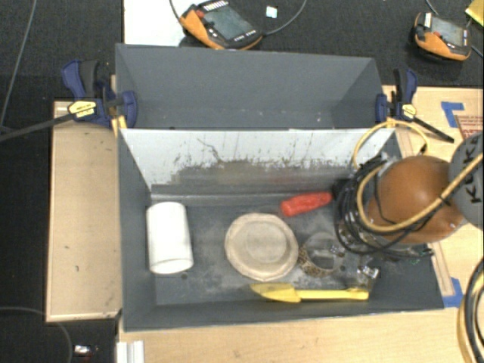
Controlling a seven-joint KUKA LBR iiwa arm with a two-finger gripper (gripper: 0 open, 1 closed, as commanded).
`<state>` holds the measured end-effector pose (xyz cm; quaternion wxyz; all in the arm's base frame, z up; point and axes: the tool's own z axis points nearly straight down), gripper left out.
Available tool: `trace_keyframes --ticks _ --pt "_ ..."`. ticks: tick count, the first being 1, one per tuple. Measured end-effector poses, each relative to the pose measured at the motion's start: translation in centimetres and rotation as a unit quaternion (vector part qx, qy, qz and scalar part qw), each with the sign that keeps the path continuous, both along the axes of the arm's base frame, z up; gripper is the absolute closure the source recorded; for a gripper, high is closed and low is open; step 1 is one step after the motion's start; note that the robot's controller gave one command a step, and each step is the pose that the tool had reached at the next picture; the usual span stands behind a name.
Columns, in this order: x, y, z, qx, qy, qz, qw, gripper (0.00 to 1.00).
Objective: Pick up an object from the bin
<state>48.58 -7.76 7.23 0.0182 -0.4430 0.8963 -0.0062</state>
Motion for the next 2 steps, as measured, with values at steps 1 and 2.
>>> trace_keyframes --ticks 1,2 --pt "1.01 -5.35 0.06 0.0 0.0083 0.008 0.9999 1.0" --pt "1.01 -5.35 0.06 0.0 0.0083 0.008 0.9999 1.0"
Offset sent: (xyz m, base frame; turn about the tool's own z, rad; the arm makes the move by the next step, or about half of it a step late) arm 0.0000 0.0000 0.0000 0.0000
